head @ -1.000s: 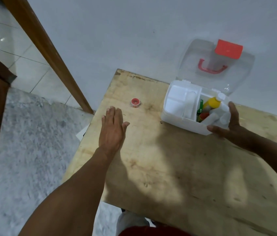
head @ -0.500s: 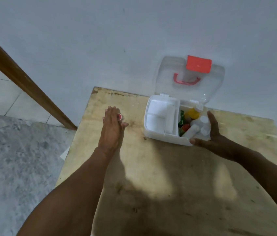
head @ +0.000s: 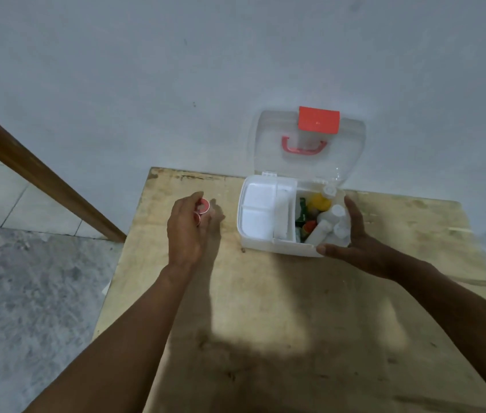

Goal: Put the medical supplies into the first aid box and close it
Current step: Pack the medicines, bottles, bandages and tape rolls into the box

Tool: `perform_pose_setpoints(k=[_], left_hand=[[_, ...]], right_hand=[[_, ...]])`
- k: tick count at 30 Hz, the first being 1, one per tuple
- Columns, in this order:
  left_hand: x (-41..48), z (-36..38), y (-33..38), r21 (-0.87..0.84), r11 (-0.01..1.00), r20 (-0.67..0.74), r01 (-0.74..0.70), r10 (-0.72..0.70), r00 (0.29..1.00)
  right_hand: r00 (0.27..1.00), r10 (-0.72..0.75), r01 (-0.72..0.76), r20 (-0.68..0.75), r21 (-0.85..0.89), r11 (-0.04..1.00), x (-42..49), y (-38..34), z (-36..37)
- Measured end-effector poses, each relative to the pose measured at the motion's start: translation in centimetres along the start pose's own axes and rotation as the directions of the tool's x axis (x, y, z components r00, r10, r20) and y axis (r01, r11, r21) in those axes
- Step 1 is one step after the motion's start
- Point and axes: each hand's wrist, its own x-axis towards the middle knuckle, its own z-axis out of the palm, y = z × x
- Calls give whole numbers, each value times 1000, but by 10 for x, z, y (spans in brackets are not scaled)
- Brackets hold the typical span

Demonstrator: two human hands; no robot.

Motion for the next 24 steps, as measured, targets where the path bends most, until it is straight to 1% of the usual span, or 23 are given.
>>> perform_pose_setpoints(k=[2,3,7,10,12,15,17,20,24], left_hand=[[3,-2,21,-63,995,-13,77,-78,997],[5,-3,32,-79,993,-13,90,-92,996],[9,-2,69,-92,996,-4,16,-16,1000],[9,7,92,-102,995,23,-4,7,1000],[13,17,104,-37,999,58,-28,30,998],[19,33,113,89,993,102,-81,71,992],[21,43,114,150,984,134,-92,72,988],[23,54,108,238,967,190,-89,43,981],[26,68,94,346,929,247,-130,44,968]], right_hand=[[1000,-6,6,19,20,1000,-3,-1,0],[1000,-13,13,19,24,1000,-3,0,0],[998,-59,58,15,53,997,-7,-2,-2],[994,-111,111,-12,68,991,-7,-2,-4],[992,-129,128,3,83,988,-6,1,-5],[992,-118,113,39,100,988,-4,4,-6],[994,-103,100,38,89,991,-1,9,-6],[992,-125,122,34,72,990,1,14,-6],[988,-149,146,52,53,988,6,18,-4]])
